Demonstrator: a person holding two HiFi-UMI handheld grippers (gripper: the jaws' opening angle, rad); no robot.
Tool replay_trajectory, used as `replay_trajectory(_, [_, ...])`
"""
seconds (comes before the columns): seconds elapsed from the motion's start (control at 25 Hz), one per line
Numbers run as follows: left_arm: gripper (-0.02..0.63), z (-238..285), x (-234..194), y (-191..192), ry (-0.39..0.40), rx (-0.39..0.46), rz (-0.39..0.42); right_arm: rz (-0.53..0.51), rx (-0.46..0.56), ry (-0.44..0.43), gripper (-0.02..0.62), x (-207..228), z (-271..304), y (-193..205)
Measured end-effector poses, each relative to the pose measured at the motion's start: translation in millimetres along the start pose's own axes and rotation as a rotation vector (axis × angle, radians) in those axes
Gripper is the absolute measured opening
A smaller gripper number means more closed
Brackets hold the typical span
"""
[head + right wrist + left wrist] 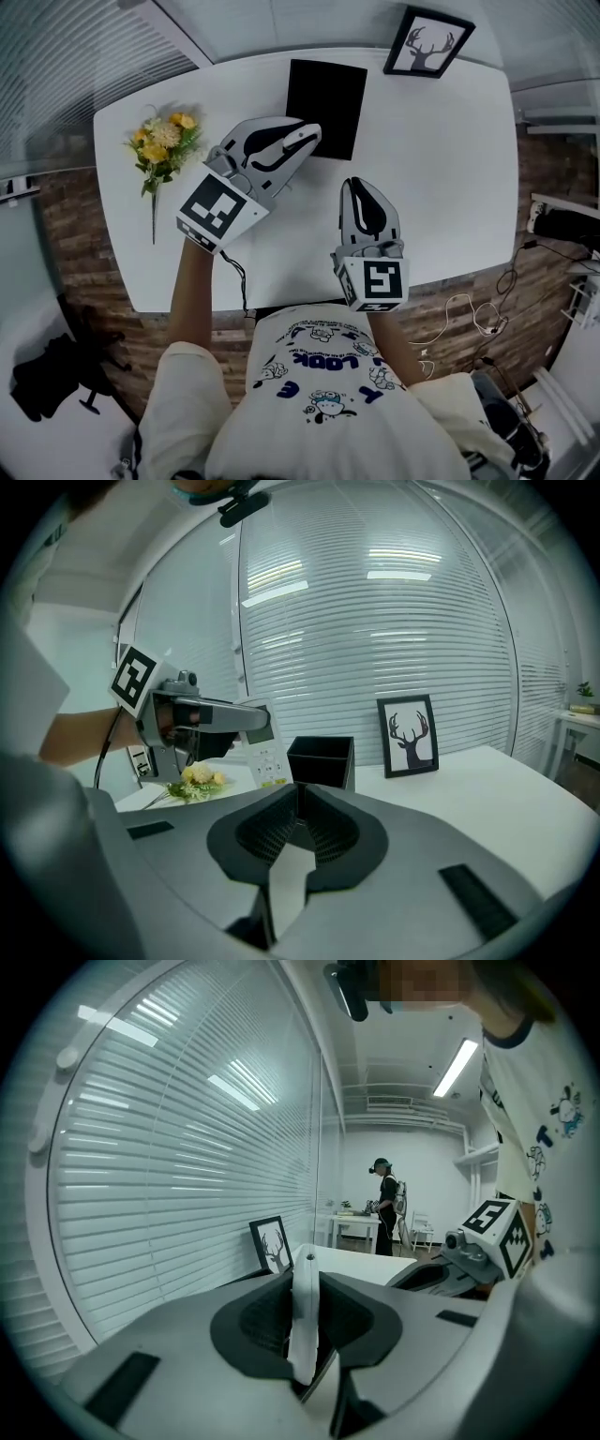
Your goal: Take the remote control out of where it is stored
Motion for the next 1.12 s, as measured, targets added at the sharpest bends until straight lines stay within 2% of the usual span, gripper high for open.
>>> replay_trajectory(0.2, [0.077,-17.7,13.2,-16.5,0.001,0.024,0.031,-0.003,0.032,-0.008,0.046,-12.7,-11.2,-8.6])
replay_trajectory(0.36, [0.077,-37.2,20.9,-25.5,-0.028,0.047,0.033,-0.009,0.055,-0.015,0.046,-24.1,-19.7,-14.9])
replay_trajectory(0.8, [0.077,-107.4,50.5,-6.7,-0.186,0.056,-0.063,-0.037,0.116,-0.061,0.046,-72.1,-36.2,-30.1])
replay_trajectory(1.12, [0.077,-127.4,66.6,11.9,-0.275,0.053,-0.131,-0.063,0.133,-0.105,0.046,-98.2,-33.6,-37.6])
Point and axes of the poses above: the fingertips, and each gripper's own axes: z forward along the fingers, x to its right, y out of its underside, the point moved 2 cm from there along -z, backward along the fingers, and after that the axes turned 3 degrees about z, right-handed, at the moved point
